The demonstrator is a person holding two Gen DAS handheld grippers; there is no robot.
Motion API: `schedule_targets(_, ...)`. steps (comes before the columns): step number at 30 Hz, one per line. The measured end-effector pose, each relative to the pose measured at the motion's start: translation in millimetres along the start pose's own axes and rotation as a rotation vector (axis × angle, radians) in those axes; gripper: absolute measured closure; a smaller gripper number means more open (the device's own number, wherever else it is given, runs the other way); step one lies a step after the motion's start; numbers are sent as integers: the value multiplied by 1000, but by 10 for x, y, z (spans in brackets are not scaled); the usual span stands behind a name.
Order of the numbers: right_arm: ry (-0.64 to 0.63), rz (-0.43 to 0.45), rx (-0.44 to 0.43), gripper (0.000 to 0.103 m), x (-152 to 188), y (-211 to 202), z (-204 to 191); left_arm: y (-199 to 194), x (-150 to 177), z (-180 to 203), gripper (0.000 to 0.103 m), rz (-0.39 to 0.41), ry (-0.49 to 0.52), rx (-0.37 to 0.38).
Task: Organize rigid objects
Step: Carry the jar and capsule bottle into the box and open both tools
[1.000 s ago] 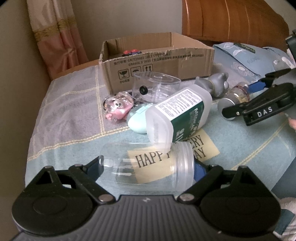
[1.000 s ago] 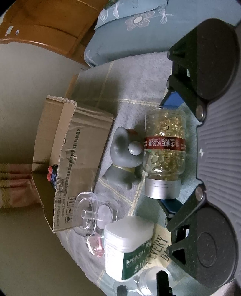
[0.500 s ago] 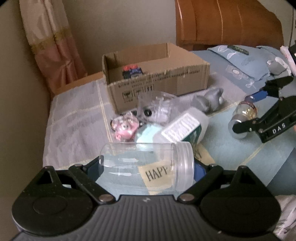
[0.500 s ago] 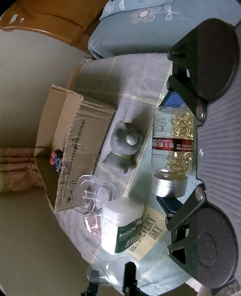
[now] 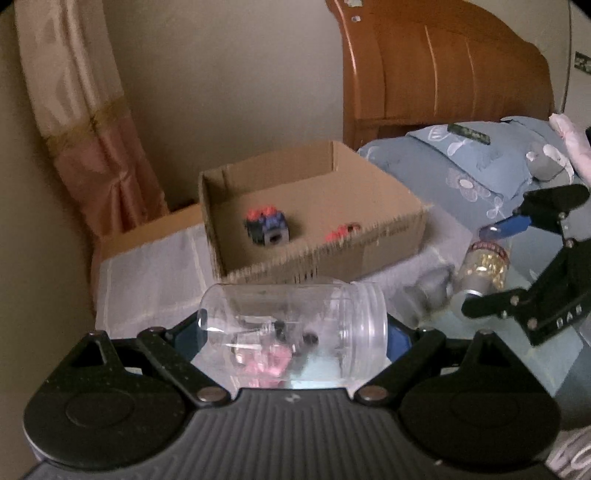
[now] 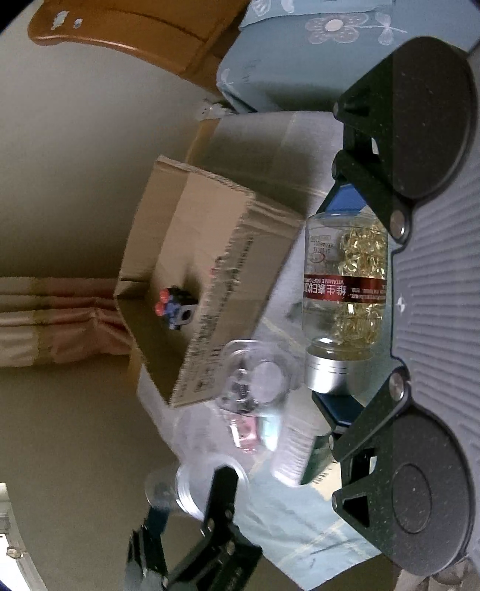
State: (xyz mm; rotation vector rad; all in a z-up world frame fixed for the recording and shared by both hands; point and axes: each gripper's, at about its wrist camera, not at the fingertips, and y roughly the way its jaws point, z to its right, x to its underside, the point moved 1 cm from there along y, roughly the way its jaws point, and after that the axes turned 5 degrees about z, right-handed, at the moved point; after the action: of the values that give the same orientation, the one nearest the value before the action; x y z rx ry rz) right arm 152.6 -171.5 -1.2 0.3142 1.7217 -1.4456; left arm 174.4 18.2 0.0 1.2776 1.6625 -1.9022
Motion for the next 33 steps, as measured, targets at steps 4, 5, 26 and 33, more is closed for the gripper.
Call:
schedule_targets(4, -6, 22, 2, 7, -159, 55, 65, 161, -248, -41, 11, 20, 18, -2)
schedule_targets(5, -9, 29, 6, 7, -202, 68, 81, 217, -325, -46, 11, 27, 23, -2)
schedule_targets(26, 37, 100, 41, 7, -772, 416, 403, 1063, -617, -281, 6, -25, -88, -20)
schedule_targets(33, 33, 101, 59, 7, -894, 529, 481, 966, -514, -360, 6, -29, -125, -36)
